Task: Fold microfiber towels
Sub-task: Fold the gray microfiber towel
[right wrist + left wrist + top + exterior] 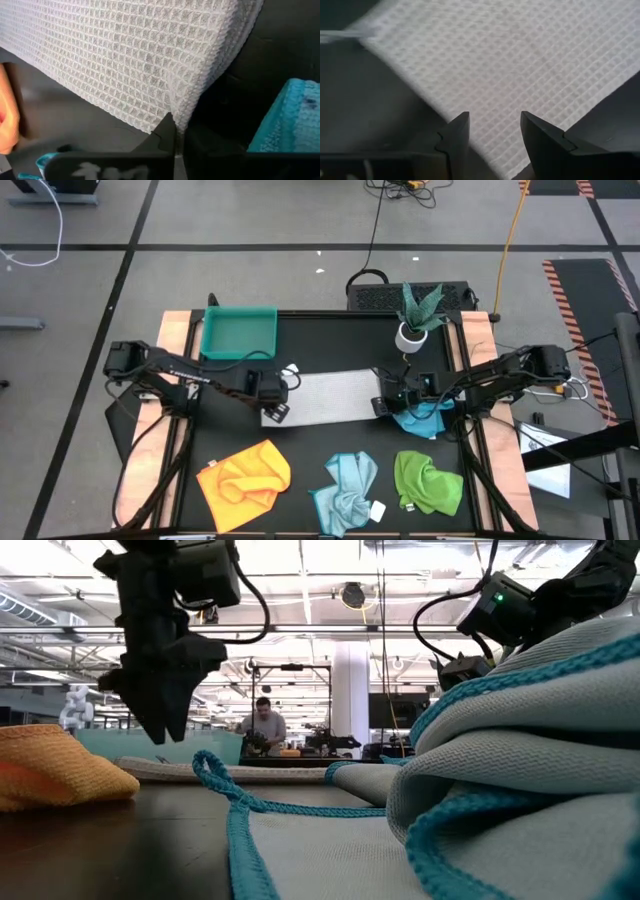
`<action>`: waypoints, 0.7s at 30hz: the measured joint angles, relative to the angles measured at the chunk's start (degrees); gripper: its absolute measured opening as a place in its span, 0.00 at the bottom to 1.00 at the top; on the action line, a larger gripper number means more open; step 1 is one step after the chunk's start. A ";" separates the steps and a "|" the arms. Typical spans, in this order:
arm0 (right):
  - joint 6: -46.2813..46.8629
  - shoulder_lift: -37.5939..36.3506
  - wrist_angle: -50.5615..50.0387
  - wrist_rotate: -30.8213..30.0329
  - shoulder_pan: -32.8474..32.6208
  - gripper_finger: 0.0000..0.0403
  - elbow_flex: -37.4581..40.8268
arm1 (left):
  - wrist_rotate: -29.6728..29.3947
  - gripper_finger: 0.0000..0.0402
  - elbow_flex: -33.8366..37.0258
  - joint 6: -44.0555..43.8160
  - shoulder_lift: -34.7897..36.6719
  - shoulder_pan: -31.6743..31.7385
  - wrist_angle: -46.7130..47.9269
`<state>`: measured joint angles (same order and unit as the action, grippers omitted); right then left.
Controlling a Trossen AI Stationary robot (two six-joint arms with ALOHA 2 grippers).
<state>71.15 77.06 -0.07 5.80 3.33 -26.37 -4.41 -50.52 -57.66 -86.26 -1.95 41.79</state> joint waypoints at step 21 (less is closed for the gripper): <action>-1.41 -16.03 -16.00 -8.87 -0.02 0.00 -2.27 | -0.14 0.44 4.68 -2.90 -7.31 -2.67 -13.31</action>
<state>69.73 61.03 -16.08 -3.07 3.31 -28.64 -4.55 -45.83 -60.57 -93.57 -4.62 28.48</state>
